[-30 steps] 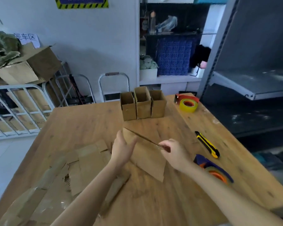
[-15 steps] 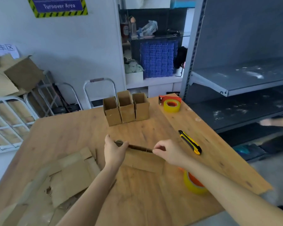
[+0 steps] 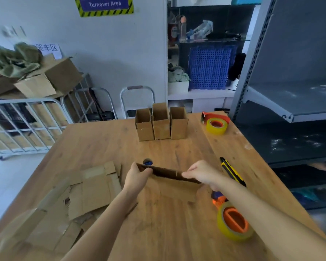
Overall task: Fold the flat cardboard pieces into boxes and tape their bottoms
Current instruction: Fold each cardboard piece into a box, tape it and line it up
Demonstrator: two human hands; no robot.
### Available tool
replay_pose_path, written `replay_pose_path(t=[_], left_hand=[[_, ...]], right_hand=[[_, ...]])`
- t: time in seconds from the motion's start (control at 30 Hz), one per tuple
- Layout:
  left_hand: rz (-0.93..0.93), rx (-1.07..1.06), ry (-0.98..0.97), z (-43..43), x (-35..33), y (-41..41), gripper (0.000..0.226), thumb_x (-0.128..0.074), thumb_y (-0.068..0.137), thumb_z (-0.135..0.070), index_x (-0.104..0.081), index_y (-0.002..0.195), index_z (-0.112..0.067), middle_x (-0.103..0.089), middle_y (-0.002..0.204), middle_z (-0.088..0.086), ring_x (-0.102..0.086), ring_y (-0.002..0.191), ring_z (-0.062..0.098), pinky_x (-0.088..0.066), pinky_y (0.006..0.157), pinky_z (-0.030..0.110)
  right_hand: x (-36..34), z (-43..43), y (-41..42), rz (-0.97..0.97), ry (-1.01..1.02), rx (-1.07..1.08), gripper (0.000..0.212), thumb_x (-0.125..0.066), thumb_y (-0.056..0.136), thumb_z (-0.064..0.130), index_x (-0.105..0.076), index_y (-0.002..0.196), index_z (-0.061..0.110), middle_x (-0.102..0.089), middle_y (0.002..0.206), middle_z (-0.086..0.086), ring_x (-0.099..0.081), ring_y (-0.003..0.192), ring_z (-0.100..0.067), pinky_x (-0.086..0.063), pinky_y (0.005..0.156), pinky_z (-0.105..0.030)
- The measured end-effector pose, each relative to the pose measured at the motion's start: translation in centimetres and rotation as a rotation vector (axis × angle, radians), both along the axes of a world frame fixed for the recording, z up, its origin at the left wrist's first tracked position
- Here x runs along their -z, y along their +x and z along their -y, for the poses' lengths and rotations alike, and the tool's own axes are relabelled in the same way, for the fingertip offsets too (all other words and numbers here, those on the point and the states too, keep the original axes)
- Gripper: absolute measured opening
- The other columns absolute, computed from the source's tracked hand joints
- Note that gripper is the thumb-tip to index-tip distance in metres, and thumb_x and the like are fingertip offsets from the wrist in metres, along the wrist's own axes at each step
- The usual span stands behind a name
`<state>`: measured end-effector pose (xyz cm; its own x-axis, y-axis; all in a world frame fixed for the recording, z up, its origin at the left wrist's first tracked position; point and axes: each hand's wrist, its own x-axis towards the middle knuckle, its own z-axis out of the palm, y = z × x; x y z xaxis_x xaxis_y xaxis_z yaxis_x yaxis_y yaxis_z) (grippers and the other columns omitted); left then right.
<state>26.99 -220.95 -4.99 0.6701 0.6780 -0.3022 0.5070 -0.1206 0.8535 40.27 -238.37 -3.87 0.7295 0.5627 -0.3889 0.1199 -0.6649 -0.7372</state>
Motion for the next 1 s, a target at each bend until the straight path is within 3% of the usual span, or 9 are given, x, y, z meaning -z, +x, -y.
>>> replay_pose_path(t=[0.1, 0.17, 0.23, 0.33, 0.43, 0.57, 0.7, 0.83, 1.0], left_hand=[[-0.021, 0.108, 0.01, 0.2, -0.8, -0.4, 0.04, -0.055, 0.092, -0.012, -0.039, 0.128, -0.018, -0.049, 0.102, -0.007, -0.045, 0.083, 0.002, -0.036, 0.079, 0.022], [-0.038, 0.167, -0.01, 0.3, -1.1, -0.2, 0.038, -0.052, 0.09, -0.006, -0.038, 0.122, -0.021, -0.046, 0.093, -0.012, -0.043, 0.081, 0.0, -0.035, 0.082, 0.022], [-0.078, 0.228, -0.027, 0.5, -1.6, -0.1, 0.035, -0.051, 0.089, -0.002, -0.037, 0.115, -0.021, -0.047, 0.094, -0.011, -0.046, 0.087, 0.004, -0.036, 0.088, 0.025], [-0.161, 0.331, -0.001, 0.4, -1.7, 0.1, 0.052, -0.053, 0.085, -0.003, -0.042, 0.136, -0.01, -0.056, 0.115, 0.002, -0.049, 0.111, 0.016, -0.04, 0.099, 0.033], [-0.213, 0.363, 0.033, 0.3, -0.8, 0.2, 0.061, -0.051, 0.09, -0.007, -0.03, 0.147, -0.014, -0.055, 0.123, 0.005, -0.05, 0.113, 0.016, -0.04, 0.1, 0.033], [-0.041, 0.21, 0.143, 0.8, 0.5, 0.5, 0.045, -0.049, 0.096, -0.013, -0.038, 0.139, -0.014, -0.055, 0.116, -0.005, -0.054, 0.103, 0.01, -0.047, 0.085, 0.026], [0.172, -0.111, 0.17, 1.9, 1.4, 0.2, 0.035, -0.064, 0.091, -0.022, -0.053, 0.122, -0.009, -0.061, 0.112, -0.001, -0.059, 0.104, 0.015, -0.052, 0.082, 0.027], [0.134, -0.001, 0.257, 1.3, 1.8, 0.2, 0.023, -0.066, 0.088, -0.017, -0.064, 0.11, -0.015, -0.065, 0.098, -0.004, -0.061, 0.094, 0.011, -0.051, 0.078, 0.023], [0.035, 0.16, 0.356, -0.4, 1.6, -0.1, 0.036, -0.066, 0.088, -0.016, -0.064, 0.124, -0.016, -0.068, 0.114, -0.001, -0.061, 0.104, 0.011, -0.05, 0.09, 0.026]], right_hand=[[0.4, -0.2, 0.4, 0.098, 0.046, 0.091, 0.033, -0.062, 0.092, 0.026, -0.068, 0.082, -0.004, -0.055, 0.073, -0.005, -0.055, 0.076, -0.02, -0.049, 0.067, -0.035], [0.5, -0.4, 0.5, 0.183, 0.057, 0.129, 0.041, -0.058, 0.094, 0.021, -0.055, 0.057, 0.002, -0.041, 0.058, -0.005, -0.05, 0.062, -0.021, -0.049, 0.063, -0.036], [0.6, -0.6, 0.5, 0.225, 0.058, 0.166, 0.044, -0.056, 0.094, 0.016, -0.043, 0.052, 0.01, -0.033, 0.053, -0.003, -0.044, 0.057, -0.021, -0.04, 0.058, -0.034], [1.3, -0.4, 0.3, 0.186, 0.037, 0.192, 0.036, -0.054, 0.092, 0.012, -0.043, 0.058, 0.01, -0.034, 0.057, -0.003, -0.041, 0.057, -0.019, -0.033, 0.054, -0.03], [2.1, 0.2, -0.1, 0.123, 0.001, 0.17, 0.028, -0.051, 0.093, 0.013, -0.042, 0.067, 0.011, -0.032, 0.064, -0.003, -0.037, 0.06, -0.018, -0.031, 0.056, -0.03], [1.5, 0.7, -0.1, -0.008, 0.053, 0.125, 0.022, -0.052, 0.092, 0.013, -0.049, 0.071, 0.008, -0.044, 0.069, -0.007, -0.046, 0.065, -0.018, -0.04, 0.061, -0.031], [1.0, 1.1, 0.0, -0.143, 0.113, 0.17, 0.013, -0.056, 0.091, 0.013, -0.064, 0.096, 0.005, -0.064, 0.1, -0.019, -0.065, 0.089, -0.029, -0.061, 0.071, -0.045], [0.9, 0.8, 0.0, -0.116, 0.081, 0.183, 0.016, -0.058, 0.094, 0.018, -0.06, 0.102, 0.004, -0.06, 0.106, -0.014, -0.063, 0.086, -0.026, -0.062, 0.066, -0.04], [0.4, 0.1, 0.0, -0.143, 0.098, 0.248, 0.04, -0.057, 0.097, 0.032, -0.052, 0.127, 0.005, -0.05, 0.109, -0.002, -0.065, 0.091, -0.028, -0.061, 0.059, -0.035]])
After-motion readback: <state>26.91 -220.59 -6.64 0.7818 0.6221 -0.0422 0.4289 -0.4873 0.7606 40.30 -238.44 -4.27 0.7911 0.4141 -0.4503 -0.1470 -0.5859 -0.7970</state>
